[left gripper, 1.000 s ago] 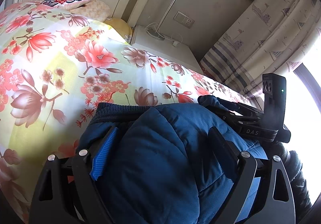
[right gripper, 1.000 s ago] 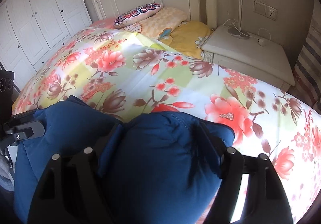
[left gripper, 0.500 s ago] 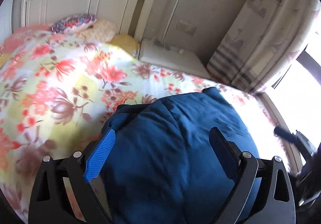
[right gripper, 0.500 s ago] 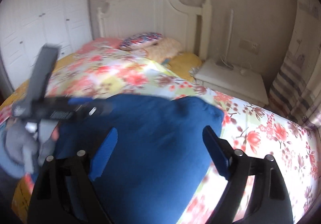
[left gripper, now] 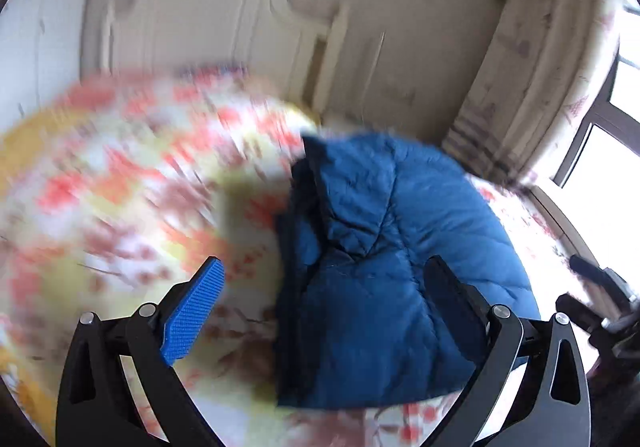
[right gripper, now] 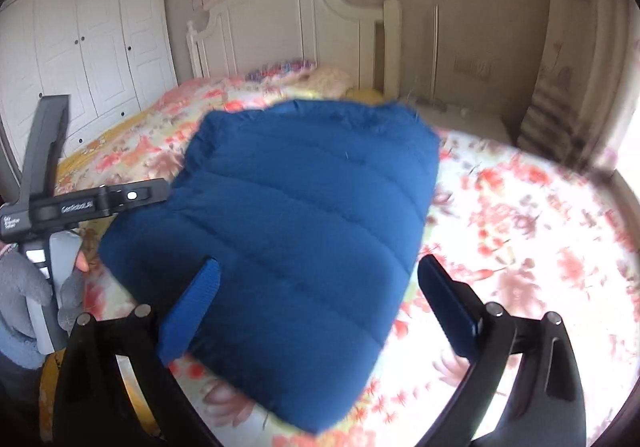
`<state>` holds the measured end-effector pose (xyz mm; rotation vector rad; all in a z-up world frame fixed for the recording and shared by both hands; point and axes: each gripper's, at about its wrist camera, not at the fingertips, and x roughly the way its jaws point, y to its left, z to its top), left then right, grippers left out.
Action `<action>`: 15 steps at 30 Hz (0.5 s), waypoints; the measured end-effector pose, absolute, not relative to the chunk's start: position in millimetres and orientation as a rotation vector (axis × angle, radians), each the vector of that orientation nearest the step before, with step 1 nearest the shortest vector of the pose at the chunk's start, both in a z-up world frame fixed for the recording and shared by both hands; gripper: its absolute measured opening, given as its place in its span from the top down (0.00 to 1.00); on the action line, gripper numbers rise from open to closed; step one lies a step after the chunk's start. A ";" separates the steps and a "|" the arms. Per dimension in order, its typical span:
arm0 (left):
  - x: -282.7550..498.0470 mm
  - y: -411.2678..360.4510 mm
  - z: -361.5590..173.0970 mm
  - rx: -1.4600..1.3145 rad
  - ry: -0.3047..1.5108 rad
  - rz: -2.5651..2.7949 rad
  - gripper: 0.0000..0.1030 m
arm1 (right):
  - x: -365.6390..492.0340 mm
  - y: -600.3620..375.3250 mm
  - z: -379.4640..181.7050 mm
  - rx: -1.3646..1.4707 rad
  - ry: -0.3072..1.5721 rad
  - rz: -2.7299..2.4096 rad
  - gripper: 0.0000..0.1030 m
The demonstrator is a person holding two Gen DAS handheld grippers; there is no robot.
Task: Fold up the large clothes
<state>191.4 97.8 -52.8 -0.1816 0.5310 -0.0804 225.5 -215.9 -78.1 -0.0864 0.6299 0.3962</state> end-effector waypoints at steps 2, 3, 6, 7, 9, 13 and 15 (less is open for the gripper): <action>139.3 85.6 -31.6 -0.097 0.413 -0.020 0.04 | 187.9 -221.4 -60.0 -0.080 0.542 0.365 0.02; 115.4 77.9 -24.8 -0.060 0.370 0.021 0.04 | 163.8 -224.8 -51.5 -0.050 0.493 0.341 0.02; 66.3 58.1 -16.6 -0.016 0.283 0.096 0.04 | 102.6 -228.0 -47.2 0.008 0.427 0.257 0.02; 52.6 51.4 -16.2 -0.010 0.275 0.084 0.04 | 83.7 -227.1 -50.7 0.012 0.415 0.228 0.02; 36.3 38.6 -16.4 0.014 0.291 0.056 0.04 | 55.0 -224.1 -58.7 0.015 0.409 0.192 0.02; 18.7 27.6 -21.5 -0.005 0.328 0.082 0.04 | 22.1 -218.3 -65.3 -0.009 0.392 0.173 0.02; 11.6 23.3 -22.3 0.003 0.344 0.094 0.04 | 17.8 -218.5 -60.8 -0.004 0.370 0.163 0.02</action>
